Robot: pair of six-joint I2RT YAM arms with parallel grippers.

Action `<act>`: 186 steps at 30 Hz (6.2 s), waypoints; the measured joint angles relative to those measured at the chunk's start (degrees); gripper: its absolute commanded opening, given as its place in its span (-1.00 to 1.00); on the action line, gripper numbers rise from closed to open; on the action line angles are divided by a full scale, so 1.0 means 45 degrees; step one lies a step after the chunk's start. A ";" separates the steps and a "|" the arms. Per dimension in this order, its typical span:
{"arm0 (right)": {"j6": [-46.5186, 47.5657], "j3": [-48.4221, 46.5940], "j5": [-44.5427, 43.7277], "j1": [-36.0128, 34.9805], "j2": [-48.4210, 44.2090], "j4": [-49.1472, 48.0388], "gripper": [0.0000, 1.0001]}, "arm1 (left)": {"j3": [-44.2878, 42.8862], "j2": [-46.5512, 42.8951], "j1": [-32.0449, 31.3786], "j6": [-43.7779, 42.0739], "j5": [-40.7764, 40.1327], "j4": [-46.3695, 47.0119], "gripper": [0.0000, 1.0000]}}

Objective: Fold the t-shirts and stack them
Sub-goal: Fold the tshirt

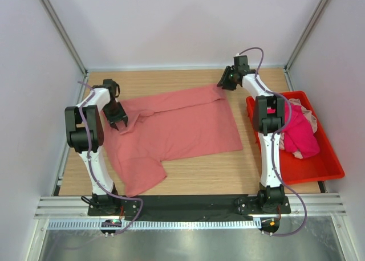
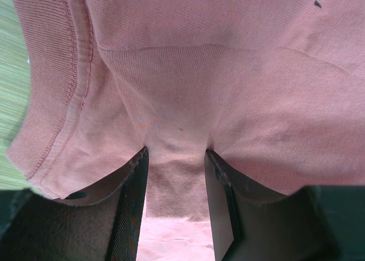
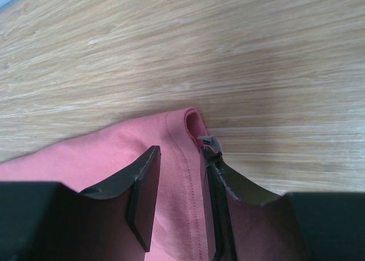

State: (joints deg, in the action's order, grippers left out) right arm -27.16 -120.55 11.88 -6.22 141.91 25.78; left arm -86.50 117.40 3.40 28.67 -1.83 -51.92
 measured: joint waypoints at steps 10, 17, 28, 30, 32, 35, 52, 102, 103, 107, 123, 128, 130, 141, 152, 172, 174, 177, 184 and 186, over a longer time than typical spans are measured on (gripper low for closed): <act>0.0214 -0.0947 0.0019 -0.0034 0.0724 0.0010 -0.31 | 0.0029 0.0000 0.0000 -0.0097 0.0015 0.0005 -0.09; 0.0389 -0.1248 -0.0131 -0.0073 0.0903 0.0165 -0.78 | 0.0029 0.0000 0.0000 -0.0112 0.0034 0.0000 -0.09; 0.0928 -0.1953 -0.1001 -0.0097 0.0908 0.0398 -0.98 | 0.0039 0.0044 0.0000 -0.0146 0.0024 0.0005 -0.10; 0.1005 -0.2093 -0.0976 -0.0092 0.0928 0.0374 -0.98 | 0.0039 0.0053 0.0000 -0.0146 0.0019 0.0005 -0.09; 0.1020 -0.2283 -0.0928 -0.0092 0.1010 0.0374 -0.74 | 0.0039 0.0053 0.0000 -0.0151 0.0024 0.0005 -0.09; 0.1005 -0.2361 -0.0908 -0.0092 0.1098 0.0389 -0.42 | 0.0039 0.0053 0.0000 -0.0151 0.0039 0.0005 -0.07; 0.0544 -0.3138 -0.2327 -0.0029 -0.0155 0.3716 -0.70 | -0.0933 -0.1695 0.0015 0.0243 0.0661 -0.0330 0.00; -0.9049 0.3458 0.0690 -0.7966 -0.1112 -0.4235 -0.46 | -0.3633 0.2001 0.2812 0.1666 0.3279 0.2633 -0.28; -0.9126 0.3458 0.0748 -0.8029 -0.0981 -0.4294 -0.47 | -0.3764 0.2098 0.2822 0.1734 0.3240 0.2589 -0.27; -0.9355 0.3453 0.0899 -0.8325 -0.0690 -0.4575 -0.42 | -0.3750 0.2220 0.2837 0.1977 0.3021 0.2322 -0.27; -0.9709 0.3021 0.1001 -0.8592 0.0015 -0.5493 -0.31 | -0.3390 0.2331 0.2846 0.2161 0.2880 0.2137 -0.28; -1.0020 0.2472 0.0855 -0.8573 0.0486 -0.5659 -0.29 | -0.3390 0.2331 0.2846 0.2093 0.2880 0.2118 -0.27; -1.0171 0.2302 0.0879 -0.8568 0.0651 -0.5727 -0.29 | -0.3390 0.2331 0.2846 0.2050 0.2880 0.2089 -0.28; -1.0258 0.1991 0.0617 -0.8568 0.0797 -0.5119 -0.98 | -0.3390 0.2331 0.2846 0.1851 0.2871 0.1996 -0.27; -0.8699 0.1302 0.0583 -0.8170 0.0466 -0.2560 -0.98 | -0.3609 0.2511 0.2856 0.1457 0.2856 0.1749 -0.27; -0.7786 0.1787 0.3167 -0.7723 -0.0539 -0.0539 -0.98 | -0.3954 0.2676 0.2856 0.0792 0.2851 0.1384 -0.21; -0.7791 0.1943 0.3337 -0.7631 -0.0656 -0.0500 -0.98 | -0.4080 0.2739 0.2856 0.0767 0.2856 0.1292 -0.19; -0.7728 0.1987 0.3531 -0.7431 -0.0704 -0.0427 -0.98 | -0.4226 0.2803 0.2856 0.0743 0.2890 0.1200 -0.13; -0.7441 0.1996 0.3925 -0.6936 -0.0704 -0.0306 -0.98 | -0.4333 0.2759 0.2856 0.0743 0.3036 0.1083 0.03; -0.7344 0.1972 0.4046 -0.6849 -0.0695 -0.0287 -0.97 | -0.4119 0.2497 0.2856 0.0743 0.3036 0.1166 0.04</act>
State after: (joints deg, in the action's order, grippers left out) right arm -60.20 -111.68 30.09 -37.04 138.78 24.49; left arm -105.03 128.64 16.25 32.01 11.84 -46.68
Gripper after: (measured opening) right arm 0.039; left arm 0.510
